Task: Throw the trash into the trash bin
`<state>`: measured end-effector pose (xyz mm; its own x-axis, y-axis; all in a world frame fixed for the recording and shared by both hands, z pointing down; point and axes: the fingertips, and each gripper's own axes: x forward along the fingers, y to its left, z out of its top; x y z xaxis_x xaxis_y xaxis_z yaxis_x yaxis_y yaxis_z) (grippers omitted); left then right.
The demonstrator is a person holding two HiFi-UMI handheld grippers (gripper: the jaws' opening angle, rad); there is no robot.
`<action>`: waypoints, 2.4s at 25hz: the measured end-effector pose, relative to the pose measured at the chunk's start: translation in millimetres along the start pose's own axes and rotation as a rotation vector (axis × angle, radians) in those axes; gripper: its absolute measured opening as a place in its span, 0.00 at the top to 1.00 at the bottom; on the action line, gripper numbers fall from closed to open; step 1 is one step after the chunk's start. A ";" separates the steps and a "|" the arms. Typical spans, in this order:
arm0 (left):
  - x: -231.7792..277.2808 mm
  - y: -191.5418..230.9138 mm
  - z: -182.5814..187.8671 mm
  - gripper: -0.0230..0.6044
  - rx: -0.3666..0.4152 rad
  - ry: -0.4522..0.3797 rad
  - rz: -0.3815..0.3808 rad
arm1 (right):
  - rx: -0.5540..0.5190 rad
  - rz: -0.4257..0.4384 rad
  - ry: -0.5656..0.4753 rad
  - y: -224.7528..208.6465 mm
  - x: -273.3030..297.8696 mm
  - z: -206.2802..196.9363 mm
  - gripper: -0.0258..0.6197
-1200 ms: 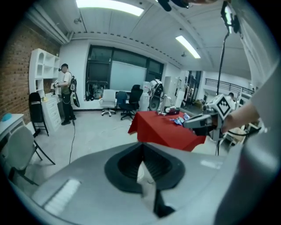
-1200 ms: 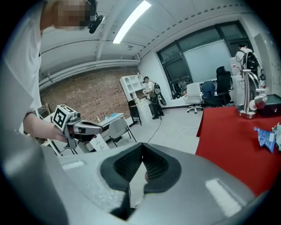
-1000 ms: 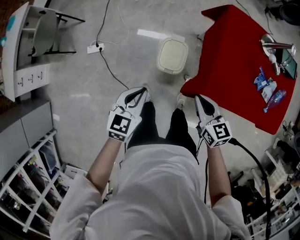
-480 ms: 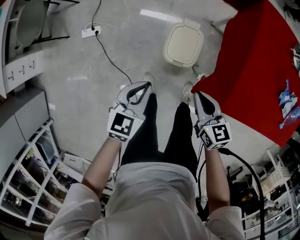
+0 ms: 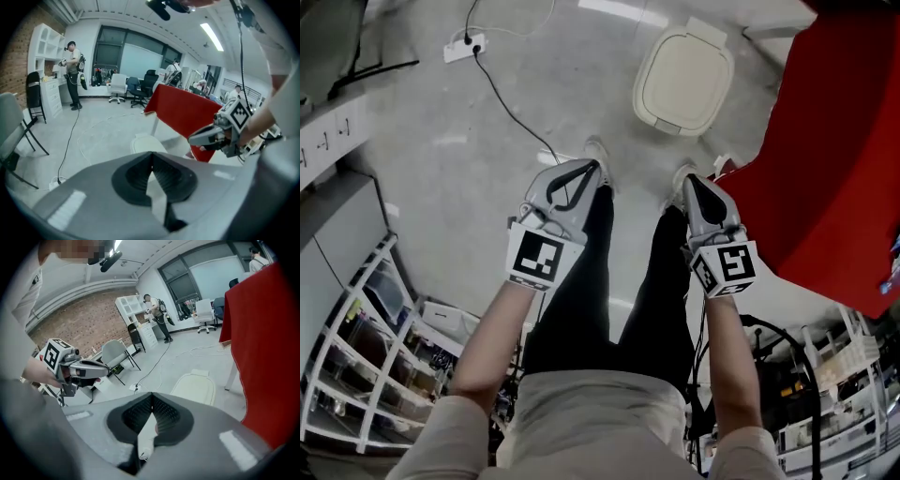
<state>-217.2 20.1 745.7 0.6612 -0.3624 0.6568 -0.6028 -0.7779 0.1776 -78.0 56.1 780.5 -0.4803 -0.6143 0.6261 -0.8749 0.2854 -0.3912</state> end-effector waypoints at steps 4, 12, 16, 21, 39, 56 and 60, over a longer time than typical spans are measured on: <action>25.7 9.3 -25.4 0.96 -0.077 0.022 0.021 | 0.013 -0.005 0.014 -15.9 34.6 -26.0 0.96; 59.4 18.9 -74.9 0.96 -0.144 0.063 0.027 | 0.029 -0.039 0.072 -45.0 89.6 -79.7 0.96; 73.4 20.1 -90.9 0.96 -0.144 0.083 0.016 | 0.027 -0.062 0.127 -61.6 114.1 -106.6 0.96; 85.2 21.0 -98.9 0.96 -0.146 0.099 0.009 | 0.060 -0.097 0.198 -79.6 136.9 -136.0 0.96; 90.2 16.5 -112.8 0.96 -0.177 0.113 0.006 | 0.078 -0.188 0.374 -96.5 158.9 -174.2 0.96; 59.7 -12.2 -63.0 0.96 -0.103 0.039 0.004 | 0.070 -0.107 0.244 -66.4 96.6 -104.7 0.96; 35.4 -24.8 -40.5 0.96 -0.133 0.026 0.007 | 0.037 -0.075 0.198 -33.2 64.5 -73.0 0.96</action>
<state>-196.9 47.4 794.2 0.6458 -0.3528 0.6771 -0.6626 -0.6995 0.2675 -84.4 60.8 883.2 -0.4199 -0.4752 0.7732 -0.9076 0.2153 -0.3605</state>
